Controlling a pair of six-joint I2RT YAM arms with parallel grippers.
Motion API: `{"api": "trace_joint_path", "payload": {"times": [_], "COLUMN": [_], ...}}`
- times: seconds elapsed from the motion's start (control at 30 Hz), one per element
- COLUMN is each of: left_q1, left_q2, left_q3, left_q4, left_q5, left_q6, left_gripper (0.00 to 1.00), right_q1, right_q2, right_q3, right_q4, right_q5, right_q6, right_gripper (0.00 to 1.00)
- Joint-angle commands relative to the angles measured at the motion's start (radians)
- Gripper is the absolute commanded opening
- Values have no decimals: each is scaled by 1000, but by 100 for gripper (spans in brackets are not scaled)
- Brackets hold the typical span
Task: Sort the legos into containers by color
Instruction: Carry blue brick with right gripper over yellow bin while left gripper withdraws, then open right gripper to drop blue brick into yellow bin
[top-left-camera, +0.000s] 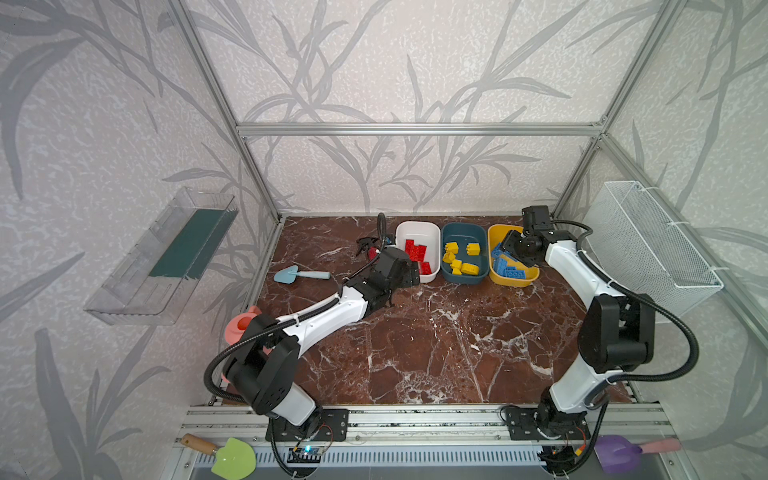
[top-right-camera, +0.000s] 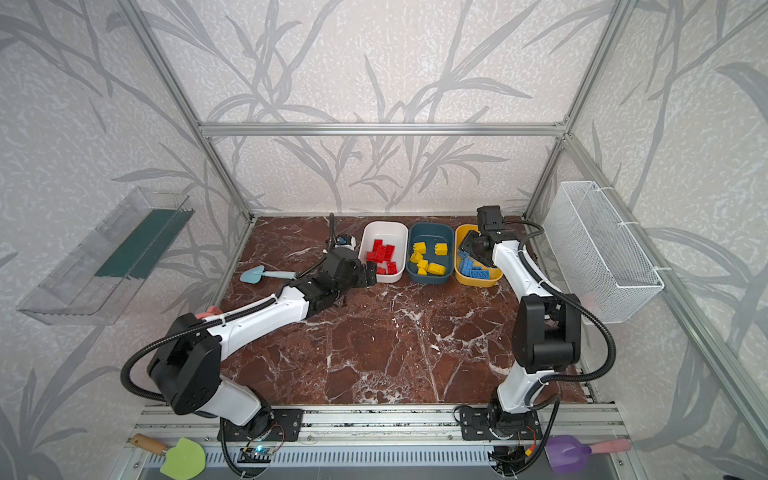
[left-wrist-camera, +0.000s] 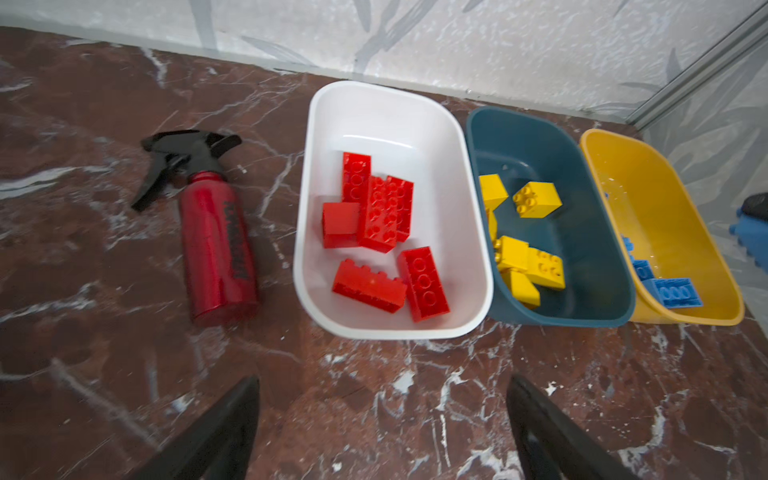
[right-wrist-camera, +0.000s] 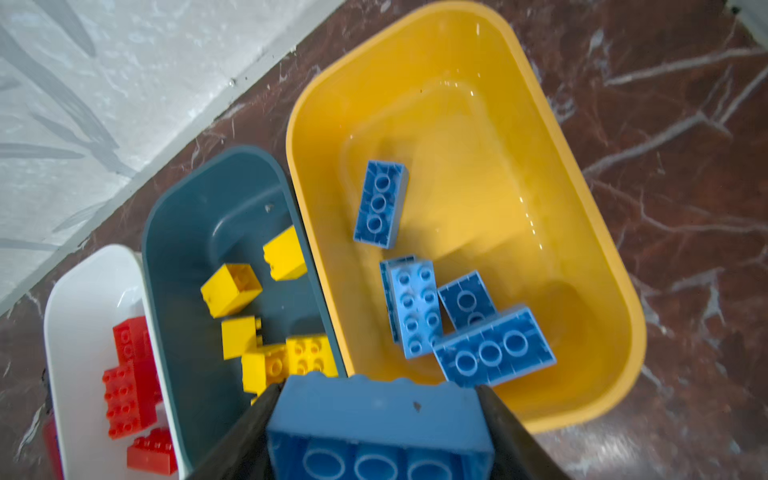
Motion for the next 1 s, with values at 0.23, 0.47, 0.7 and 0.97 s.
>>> {"api": "trace_joint_path", "payload": {"times": [0.23, 0.47, 0.7, 0.97], "left_q1": [10, 41, 139, 294], "left_q2": [-189, -262, -350, -426], "left_q3": [-110, -101, -106, -174], "left_q4": [-154, -312, -424, -307], "left_q5": [-181, -248, -289, -354], "left_q6": [-62, -101, -153, 55], "left_gripper": [94, 95, 96, 98], "right_q1": [-14, -18, -15, 21], "right_q2": [244, 270, 104, -343], "right_q3": [186, 240, 96, -529], "right_q4": [68, 86, 207, 697], "right_q5": [40, 32, 29, 15], "right_q6": [-66, -130, -209, -397], "right_gripper": [63, 84, 99, 99]}}
